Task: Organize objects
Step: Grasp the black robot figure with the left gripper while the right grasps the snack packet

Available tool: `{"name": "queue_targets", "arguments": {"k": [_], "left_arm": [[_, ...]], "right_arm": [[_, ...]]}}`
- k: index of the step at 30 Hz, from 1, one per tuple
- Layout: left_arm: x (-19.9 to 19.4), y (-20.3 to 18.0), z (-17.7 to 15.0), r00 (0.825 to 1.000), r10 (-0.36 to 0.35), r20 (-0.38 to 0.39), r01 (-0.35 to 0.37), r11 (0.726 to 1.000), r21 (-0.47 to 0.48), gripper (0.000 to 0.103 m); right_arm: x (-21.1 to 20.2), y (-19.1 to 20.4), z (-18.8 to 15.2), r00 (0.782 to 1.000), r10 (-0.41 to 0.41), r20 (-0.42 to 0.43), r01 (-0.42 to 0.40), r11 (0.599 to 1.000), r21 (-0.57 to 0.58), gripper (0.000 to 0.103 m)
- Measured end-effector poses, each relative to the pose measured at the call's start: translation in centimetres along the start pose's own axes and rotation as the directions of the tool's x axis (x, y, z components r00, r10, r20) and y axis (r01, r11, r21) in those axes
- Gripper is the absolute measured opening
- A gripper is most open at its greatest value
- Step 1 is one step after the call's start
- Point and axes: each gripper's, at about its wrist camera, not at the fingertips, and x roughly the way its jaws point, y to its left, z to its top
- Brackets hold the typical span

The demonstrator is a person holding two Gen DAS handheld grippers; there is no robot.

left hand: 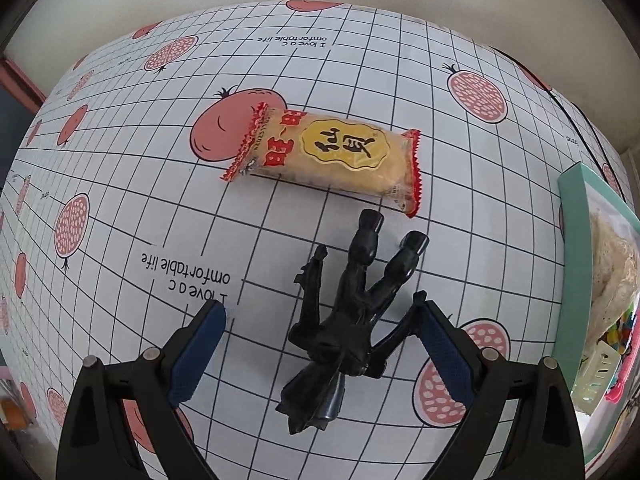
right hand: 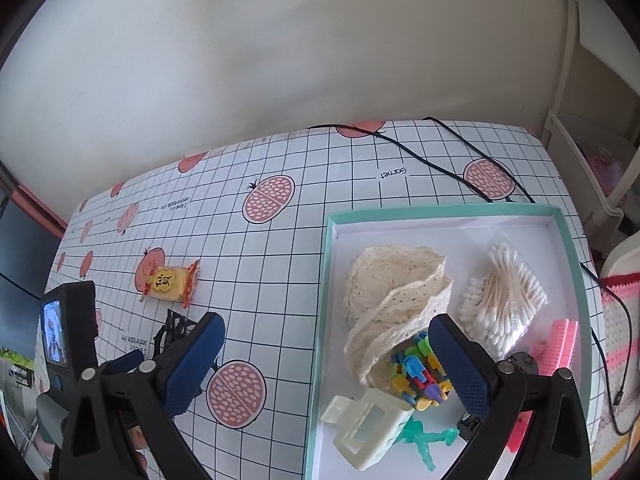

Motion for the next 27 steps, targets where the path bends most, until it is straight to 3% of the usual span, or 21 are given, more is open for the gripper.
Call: {"name": "queue_targets", "arguments": {"k": [9, 17, 19, 27], "left_arm": [[0.1, 2.2, 0.0, 1.000, -0.013, 0.006, 0.013, 0.998, -0.054, 0.094], [-0.7, 3.9, 0.1, 0.999, -0.008, 0.033, 0.010, 0.997, -0.072, 0.065], [-0.7, 4.5, 0.1, 0.999, -0.005, 0.039, 0.008, 0.997, -0.078, 0.063], [-0.7, 6.5, 0.3, 0.998, -0.006, 0.057, 0.013, 0.994, -0.108, 0.062]], "right_arm": [[0.7, 1.9, 0.0, 1.000, 0.018, 0.009, -0.018, 1.000, -0.025, 0.103], [1.8, 4.7, -0.3, 0.999, 0.037, 0.012, -0.036, 0.997, -0.068, 0.103], [2.1, 5.6, -0.4, 0.999, 0.041, 0.013, -0.040, 0.996, -0.085, 0.103], [3.8, 9.5, -0.7, 0.998, 0.054, 0.015, -0.051, 0.987, -0.149, 0.103]]}}
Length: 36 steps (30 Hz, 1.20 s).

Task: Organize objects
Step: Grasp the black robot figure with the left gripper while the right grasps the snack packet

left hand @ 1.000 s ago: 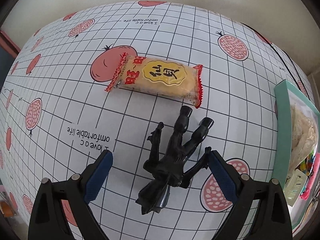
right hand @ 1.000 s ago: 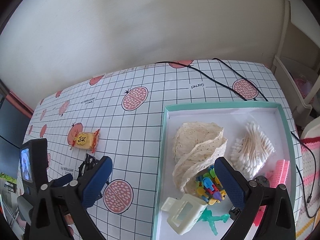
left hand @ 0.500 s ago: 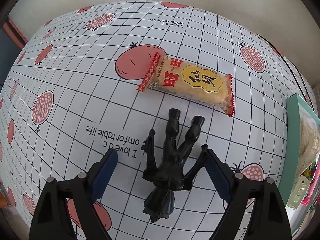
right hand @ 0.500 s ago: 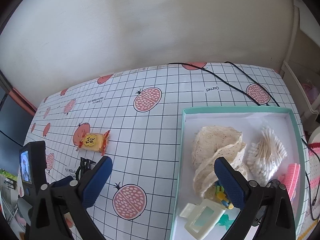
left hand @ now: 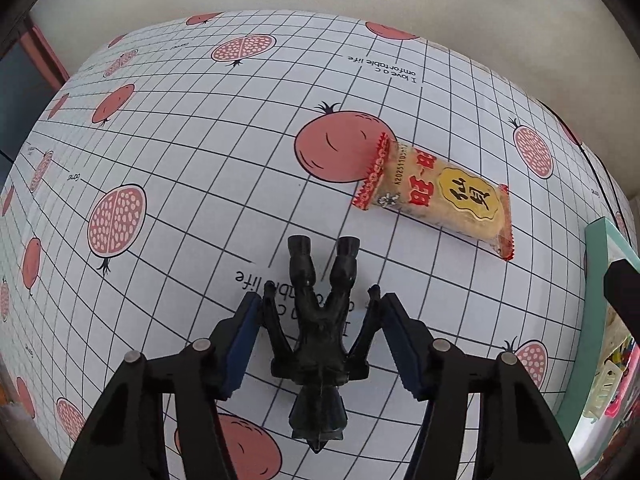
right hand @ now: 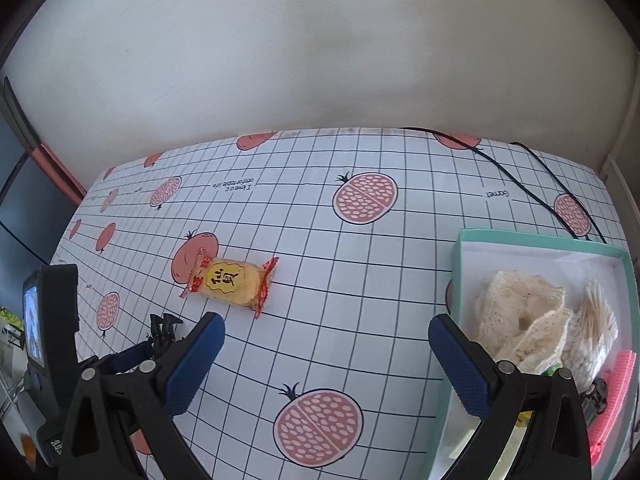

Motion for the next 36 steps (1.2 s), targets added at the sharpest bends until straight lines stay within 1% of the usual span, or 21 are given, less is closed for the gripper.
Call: {"name": "queue_targets", "arguments": {"k": [6, 13, 16, 20, 22, 29, 31, 33, 35, 36], "left_arm": [[0.1, 2.1, 0.6, 1.000, -0.004, 0.007, 0.004, 0.999, -0.045, 0.062], [0.1, 4.5, 1.2, 1.000, -0.017, 0.013, 0.018, 0.993, -0.116, 0.062], [0.0, 4.9, 1.4, 1.000, -0.025, 0.016, 0.027, 0.991, -0.131, 0.062], [0.1, 5.4, 1.6, 1.000, -0.019, 0.021, 0.022, 0.988, -0.151, 0.062], [0.1, 5.6, 1.6, 1.000, -0.019, 0.022, 0.023, 0.987, -0.160, 0.062], [0.0, 5.8, 1.6, 0.999, -0.030, 0.026, 0.035, 0.983, -0.180, 0.062], [0.1, 5.6, 1.6, 0.999, -0.026, 0.028, 0.031, 0.983, -0.180, 0.062], [0.0, 5.4, 1.5, 0.999, -0.024, 0.029, 0.029, 0.983, -0.179, 0.062], [0.0, 5.2, 1.4, 0.999, -0.024, 0.030, 0.029, 0.984, -0.178, 0.062], [0.0, 4.7, 1.4, 0.999, -0.024, 0.030, 0.029, 0.983, -0.179, 0.062]], "right_arm": [[2.0, 3.2, 0.3, 1.000, -0.020, -0.005, 0.019, 0.995, -0.097, 0.103], [4.9, 6.2, 0.9, 0.997, -0.068, -0.033, 0.059, 0.971, -0.231, 0.103], [5.9, 7.9, 1.4, 0.995, -0.092, -0.025, 0.079, 0.945, -0.317, 0.103], [6.9, 9.8, 1.7, 0.992, -0.129, -0.005, 0.115, 0.897, -0.427, 0.103], [7.6, 10.2, 2.0, 0.991, -0.131, -0.016, 0.110, 0.885, -0.452, 0.103], [9.7, 10.8, 2.2, 0.990, -0.134, -0.051, 0.093, 0.875, -0.476, 0.101], [10.1, 11.0, 2.2, 0.989, -0.133, -0.060, 0.089, 0.874, -0.478, 0.098], [10.3, 11.2, 2.1, 0.989, -0.135, -0.060, 0.091, 0.875, -0.476, 0.091], [10.5, 11.2, 2.2, 0.988, -0.136, -0.068, 0.089, 0.880, -0.466, 0.082], [10.5, 11.2, 2.2, 0.989, -0.128, -0.072, 0.081, 0.885, -0.459, 0.080]]}}
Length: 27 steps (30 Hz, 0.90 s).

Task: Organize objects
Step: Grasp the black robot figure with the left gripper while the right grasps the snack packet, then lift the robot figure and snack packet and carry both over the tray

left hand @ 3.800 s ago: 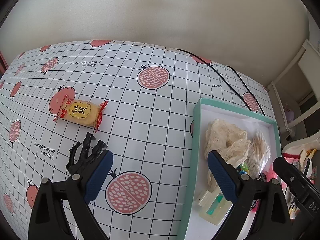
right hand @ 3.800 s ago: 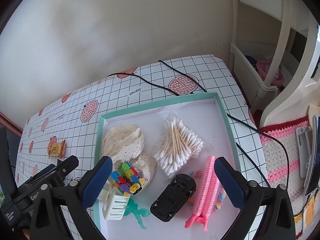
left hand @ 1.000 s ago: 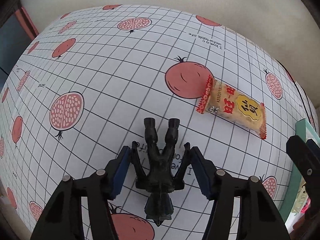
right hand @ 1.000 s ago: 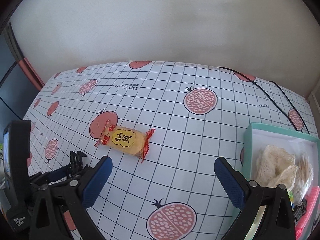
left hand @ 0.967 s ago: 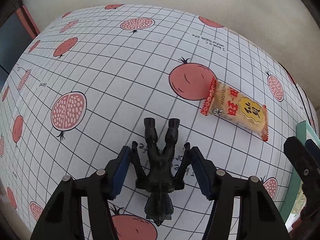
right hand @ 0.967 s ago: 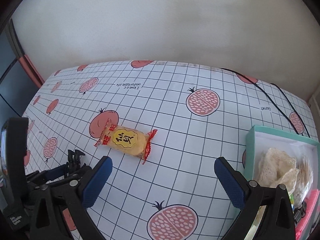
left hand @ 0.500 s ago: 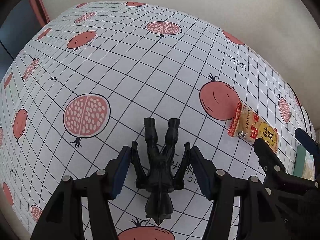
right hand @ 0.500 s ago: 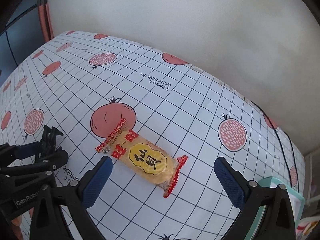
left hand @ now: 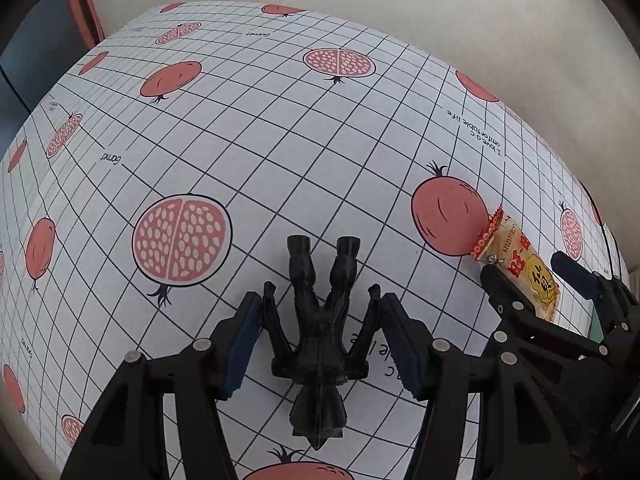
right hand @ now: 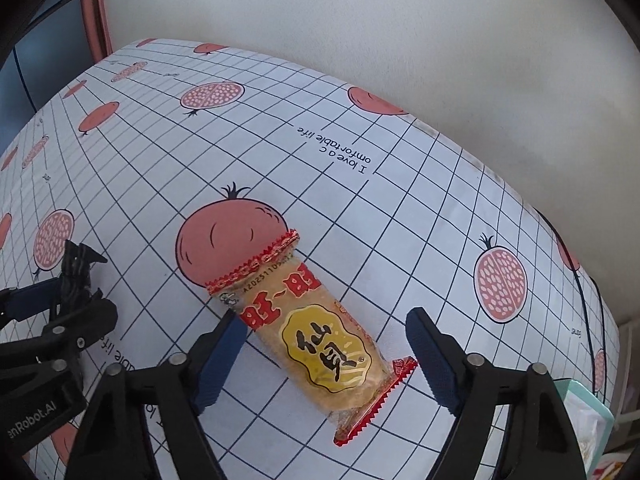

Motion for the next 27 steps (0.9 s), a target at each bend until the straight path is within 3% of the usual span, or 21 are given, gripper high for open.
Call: {"name": "queue_targets", "arguments": {"k": [4, 8, 15, 27], "left_arm": [[0.0, -0.7, -0.4, 1.000, 0.003, 0.002, -0.003, 1.000, 0.000, 0.062], [0.0, -1.4, -0.7, 1.000, 0.012, 0.011, -0.012, 1.000, 0.009, 0.062], [0.1, -3.0, -1.5, 0.999, 0.036, 0.024, -0.036, 0.999, 0.029, 0.062], [-0.9, -6.6, -3.6, 1.000, -0.012, 0.015, 0.012, 0.999, 0.040, 0.062]], "right_arm": [[-0.3, 0.1, -0.1, 1.000, -0.005, -0.001, 0.005, 1.000, 0.011, 0.057], [-0.8, 0.0, -0.4, 1.000, -0.007, -0.005, 0.008, 1.000, 0.018, 0.041], [-2.0, -0.1, -1.5, 1.000, -0.013, -0.010, 0.014, 0.999, 0.032, 0.038], [-5.7, -0.7, -4.1, 1.000, -0.016, 0.019, 0.016, 0.999, 0.047, 0.038]]}}
